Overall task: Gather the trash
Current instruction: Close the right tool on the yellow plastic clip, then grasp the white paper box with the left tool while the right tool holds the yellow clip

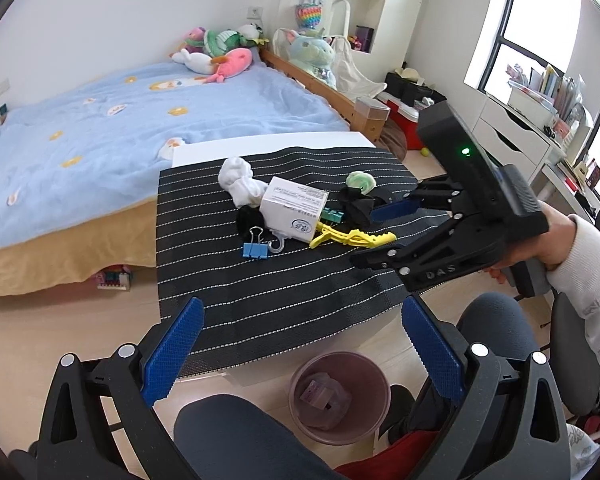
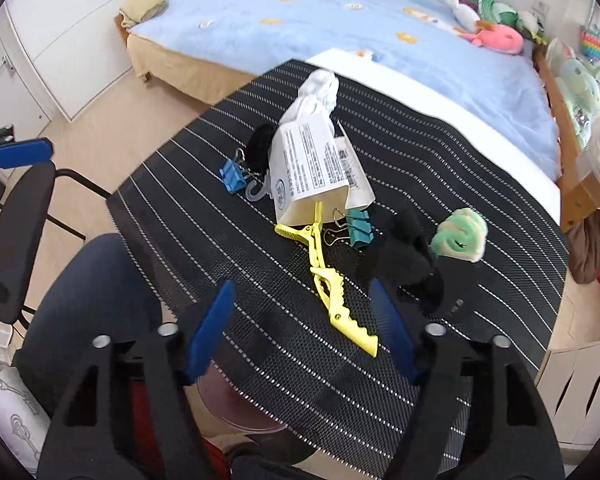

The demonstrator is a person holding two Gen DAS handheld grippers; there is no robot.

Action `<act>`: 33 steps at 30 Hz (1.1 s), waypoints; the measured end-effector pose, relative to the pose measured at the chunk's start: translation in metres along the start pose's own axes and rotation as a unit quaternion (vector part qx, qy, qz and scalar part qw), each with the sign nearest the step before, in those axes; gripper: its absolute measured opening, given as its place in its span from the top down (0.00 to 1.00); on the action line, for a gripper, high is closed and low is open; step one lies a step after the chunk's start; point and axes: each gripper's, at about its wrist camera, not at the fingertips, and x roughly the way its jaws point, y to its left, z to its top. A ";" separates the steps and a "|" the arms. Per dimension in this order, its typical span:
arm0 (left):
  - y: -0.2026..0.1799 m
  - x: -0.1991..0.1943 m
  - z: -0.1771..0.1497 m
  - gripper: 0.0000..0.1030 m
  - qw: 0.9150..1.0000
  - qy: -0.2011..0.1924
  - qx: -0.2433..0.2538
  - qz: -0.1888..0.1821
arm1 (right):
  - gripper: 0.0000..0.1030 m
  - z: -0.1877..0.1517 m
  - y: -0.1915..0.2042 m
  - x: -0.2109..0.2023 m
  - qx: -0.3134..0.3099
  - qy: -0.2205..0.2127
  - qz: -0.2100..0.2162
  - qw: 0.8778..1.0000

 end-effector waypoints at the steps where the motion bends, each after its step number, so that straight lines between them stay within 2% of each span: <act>1: 0.001 0.000 -0.001 0.07 1.000 0.001 -0.002 0.000 | 0.42 0.001 -0.001 0.004 0.000 0.005 0.001 1.000; 8: 0.006 0.003 -0.003 0.07 1.000 0.004 -0.009 -0.002 | 0.52 0.001 -0.007 0.022 0.002 0.023 -0.005 1.000; 14: 0.008 0.005 -0.002 0.07 1.000 0.008 -0.014 -0.005 | 0.74 0.000 -0.010 0.026 -0.001 0.025 -0.022 0.999; 15: 0.008 0.006 -0.002 0.07 1.000 0.008 -0.015 -0.006 | 0.83 0.000 -0.011 0.026 -0.001 0.024 -0.022 0.999; 23: 0.008 0.008 0.000 0.07 1.000 0.008 -0.017 -0.005 | 0.87 -0.002 -0.008 0.013 0.007 0.004 -0.022 1.000; 33: 0.005 0.015 0.016 0.07 1.000 -0.001 0.000 -0.009 | 0.87 -0.016 -0.012 -0.026 0.075 -0.053 0.012 0.996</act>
